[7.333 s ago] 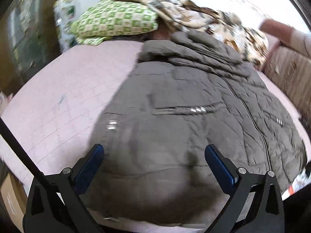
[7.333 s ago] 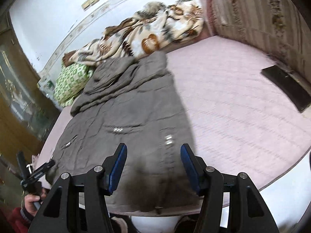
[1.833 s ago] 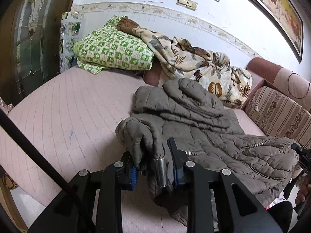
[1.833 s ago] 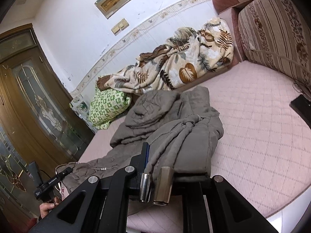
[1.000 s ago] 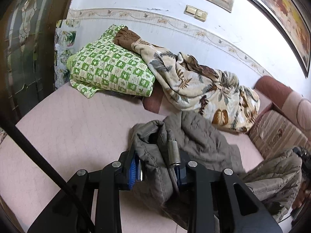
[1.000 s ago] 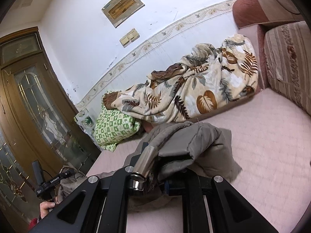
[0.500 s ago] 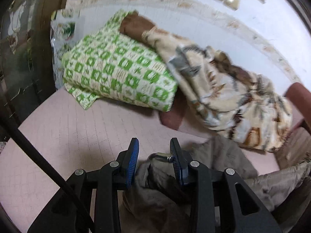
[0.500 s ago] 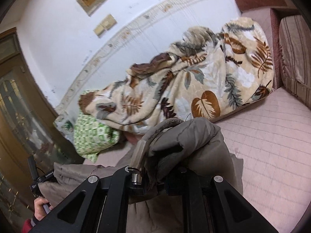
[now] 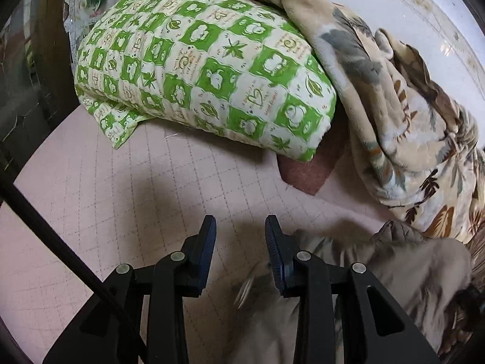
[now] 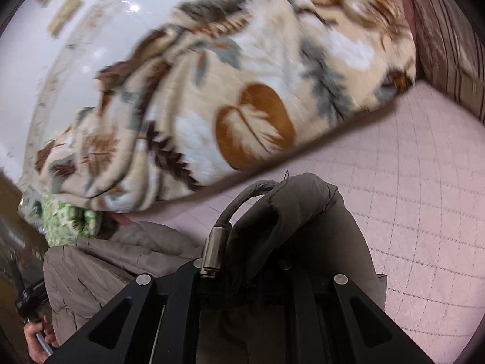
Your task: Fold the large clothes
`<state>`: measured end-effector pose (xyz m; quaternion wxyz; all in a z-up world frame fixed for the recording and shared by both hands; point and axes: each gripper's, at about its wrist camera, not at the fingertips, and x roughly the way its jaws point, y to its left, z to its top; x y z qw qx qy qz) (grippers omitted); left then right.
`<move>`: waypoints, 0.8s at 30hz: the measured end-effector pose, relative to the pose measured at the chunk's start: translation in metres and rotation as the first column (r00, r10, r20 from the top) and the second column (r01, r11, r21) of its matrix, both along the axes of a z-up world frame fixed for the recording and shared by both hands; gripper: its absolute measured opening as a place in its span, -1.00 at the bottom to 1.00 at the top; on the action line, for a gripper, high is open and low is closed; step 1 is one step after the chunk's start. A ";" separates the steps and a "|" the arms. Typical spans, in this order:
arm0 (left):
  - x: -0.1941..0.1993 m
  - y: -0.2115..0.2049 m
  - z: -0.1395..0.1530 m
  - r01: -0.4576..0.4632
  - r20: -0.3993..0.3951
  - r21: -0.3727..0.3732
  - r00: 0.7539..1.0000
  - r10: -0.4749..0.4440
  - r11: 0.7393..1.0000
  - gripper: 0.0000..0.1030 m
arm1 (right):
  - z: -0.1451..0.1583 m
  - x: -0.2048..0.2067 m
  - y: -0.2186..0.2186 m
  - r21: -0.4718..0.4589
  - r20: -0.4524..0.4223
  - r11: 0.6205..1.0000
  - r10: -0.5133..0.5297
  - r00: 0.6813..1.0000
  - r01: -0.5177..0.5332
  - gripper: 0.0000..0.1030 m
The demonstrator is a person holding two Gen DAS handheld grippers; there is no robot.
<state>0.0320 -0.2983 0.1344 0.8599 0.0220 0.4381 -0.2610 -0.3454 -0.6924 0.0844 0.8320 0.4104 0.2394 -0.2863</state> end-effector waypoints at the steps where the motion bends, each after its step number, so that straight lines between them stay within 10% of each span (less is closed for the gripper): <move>1: -0.002 0.001 0.001 0.008 0.005 0.002 1.000 -0.008 1.000 -0.37 | -0.005 0.000 -0.007 0.042 0.010 0.999 -0.001 1.000 0.001 -0.68; 16: -0.120 -0.043 0.059 0.334 0.079 -0.076 0.941 -0.328 0.940 -0.27 | 0.022 -0.067 -0.030 0.266 0.260 0.964 -0.052 0.964 -0.020 0.13; 24: -0.157 -0.078 0.017 0.432 0.022 0.073 0.901 -0.434 0.899 -0.25 | 0.045 -0.059 0.044 -0.065 0.012 0.984 0.164 0.986 -0.163 0.13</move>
